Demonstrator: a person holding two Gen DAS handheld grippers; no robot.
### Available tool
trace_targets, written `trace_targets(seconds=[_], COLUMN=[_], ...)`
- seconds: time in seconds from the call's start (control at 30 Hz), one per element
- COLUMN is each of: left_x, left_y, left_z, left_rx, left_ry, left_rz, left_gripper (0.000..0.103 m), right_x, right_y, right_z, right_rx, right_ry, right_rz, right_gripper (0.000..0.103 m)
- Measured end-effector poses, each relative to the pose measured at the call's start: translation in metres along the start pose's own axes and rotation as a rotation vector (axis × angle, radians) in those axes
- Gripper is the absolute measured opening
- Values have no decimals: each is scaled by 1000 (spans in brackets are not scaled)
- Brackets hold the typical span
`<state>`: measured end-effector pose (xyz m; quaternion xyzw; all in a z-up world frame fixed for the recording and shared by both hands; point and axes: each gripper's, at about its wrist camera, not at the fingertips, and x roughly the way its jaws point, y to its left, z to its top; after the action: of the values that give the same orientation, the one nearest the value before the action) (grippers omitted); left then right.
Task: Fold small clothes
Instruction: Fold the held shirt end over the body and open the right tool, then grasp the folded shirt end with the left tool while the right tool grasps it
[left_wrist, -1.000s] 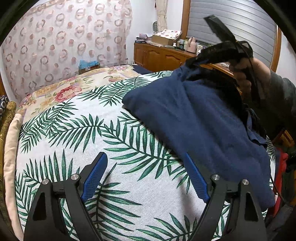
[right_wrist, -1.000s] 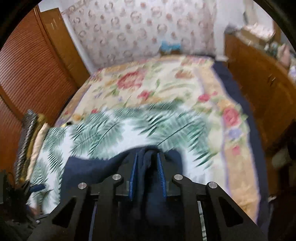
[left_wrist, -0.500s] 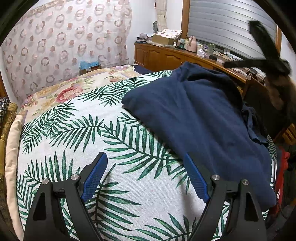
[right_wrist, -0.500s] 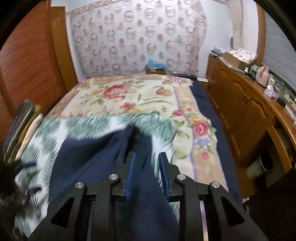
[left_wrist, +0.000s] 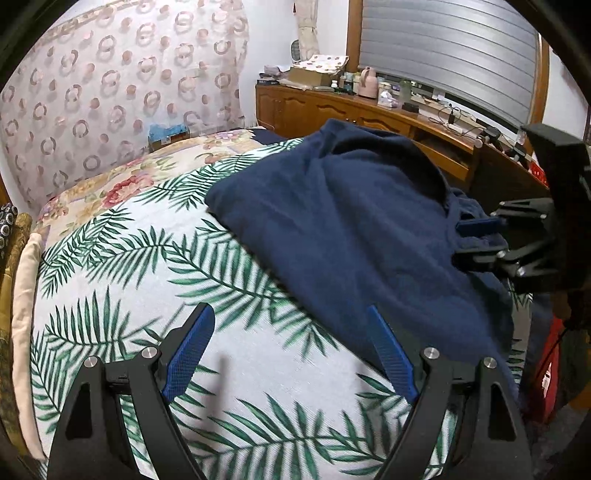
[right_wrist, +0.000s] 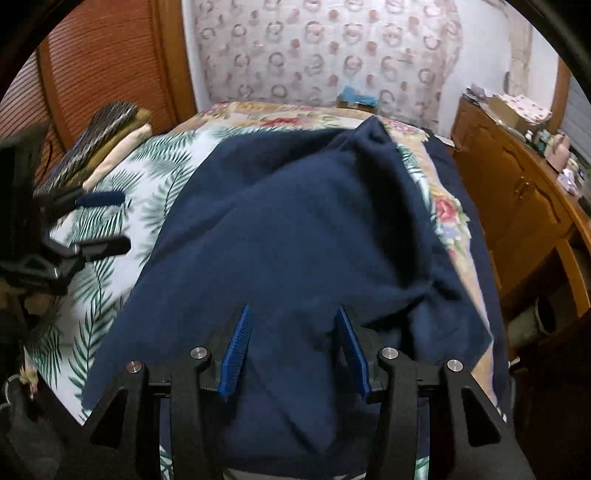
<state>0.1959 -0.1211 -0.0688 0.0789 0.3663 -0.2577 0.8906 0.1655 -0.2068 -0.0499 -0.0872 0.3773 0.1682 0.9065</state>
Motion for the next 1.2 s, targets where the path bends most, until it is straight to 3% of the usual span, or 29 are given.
trace_targets(seconds=[0.07, 0.1, 0.13, 0.17, 0.27, 0.47, 0.73, 0.8, 0.87, 0.9, 1.2], left_x=[0, -1, -1, -1, -3, -2, 3, 1, 0, 0, -3], left_y=[-7, -10, -14, -17, -25, -44, -59, -60, -61, -62, -72], left_z=[0, -1, -1, -1, -2, -1, -10, -14, -17, -19, -36], left_rx=[1, 3, 5, 8, 21, 51, 44, 30, 16, 12, -23], left_ry=[3, 4, 6, 7, 8, 10, 46, 53, 59, 61, 88], left_rz=[-4, -8, -12, -15, -24, -45, -46, -49, -54, -54, -61], left_gripper=[85, 85, 85, 85, 85, 85, 85, 85, 85, 85, 85], right_x=[-1, 1, 3, 2, -18, -72, -69, -63, -56, -52, -21], right_y=[1, -2, 2, 0, -14, -63, -82, -80, -81, -84, -81], right_z=[-2, -1, 3, 0, -3, -27, -60, -54, -52, -51, -40], right_rx=[-2, -1, -3, -9, 14, 134, 220, 224, 238, 252, 281], right_ry=[3, 8, 7, 9, -17, -98, -69, -82, -90, -96, -94], right_rz=[-2, -1, 7, 22, 34, -76, -123, -132, -158, -154, -85], right_gripper=[50, 41, 16, 10, 6, 5, 5, 17, 45, 49, 50])
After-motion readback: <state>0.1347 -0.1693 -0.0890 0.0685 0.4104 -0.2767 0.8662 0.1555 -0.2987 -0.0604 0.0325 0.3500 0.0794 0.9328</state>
